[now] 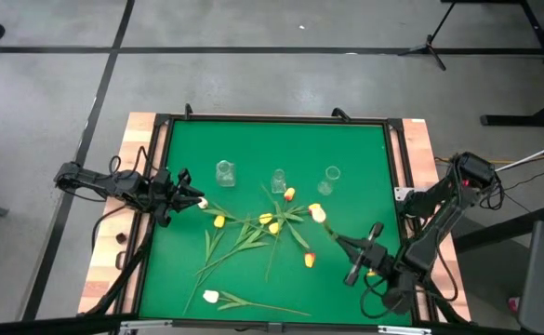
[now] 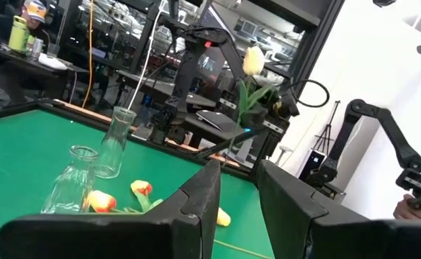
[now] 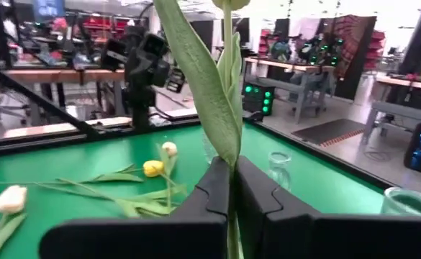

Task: Sort flowers into vase by color
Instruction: Put the bottom right white flower into the left transparent vase

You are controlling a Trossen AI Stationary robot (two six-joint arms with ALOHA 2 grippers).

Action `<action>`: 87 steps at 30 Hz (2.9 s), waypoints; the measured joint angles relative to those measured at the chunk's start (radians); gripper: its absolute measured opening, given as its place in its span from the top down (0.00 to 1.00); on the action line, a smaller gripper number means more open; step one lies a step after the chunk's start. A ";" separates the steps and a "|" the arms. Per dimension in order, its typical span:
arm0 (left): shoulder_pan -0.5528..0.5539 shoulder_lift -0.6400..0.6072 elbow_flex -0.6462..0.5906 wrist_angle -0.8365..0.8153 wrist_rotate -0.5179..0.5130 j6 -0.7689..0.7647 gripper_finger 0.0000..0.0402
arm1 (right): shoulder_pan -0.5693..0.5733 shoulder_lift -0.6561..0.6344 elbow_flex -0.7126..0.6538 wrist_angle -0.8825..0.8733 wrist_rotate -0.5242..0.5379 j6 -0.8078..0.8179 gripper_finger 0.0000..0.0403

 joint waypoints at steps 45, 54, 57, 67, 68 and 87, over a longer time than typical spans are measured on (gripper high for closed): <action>0.000 0.000 0.000 -0.027 -0.034 -0.025 0.77 | -1.145 -0.806 -0.398 0.847 -1.684 -0.843 0.99; 0.000 0.000 0.000 -0.028 -0.084 -0.008 0.77 | -1.188 -0.781 -0.589 1.203 -1.716 -0.827 0.99; 0.000 0.000 0.000 -0.028 -0.084 -0.024 0.77 | -1.188 -0.766 -0.695 1.357 -1.627 -0.815 0.99; 0.000 0.000 0.000 -0.028 -0.155 -0.024 0.77 | -1.188 -0.734 -0.735 1.472 -1.596 -0.766 0.99; 0.000 0.000 0.000 -0.027 -0.169 -0.024 0.77 | -1.188 -0.718 -0.735 1.476 -1.596 -0.764 0.99; 0.000 0.000 0.000 -0.028 -0.333 -0.023 0.77 | -1.268 -0.507 -0.705 1.656 -1.641 -0.691 0.99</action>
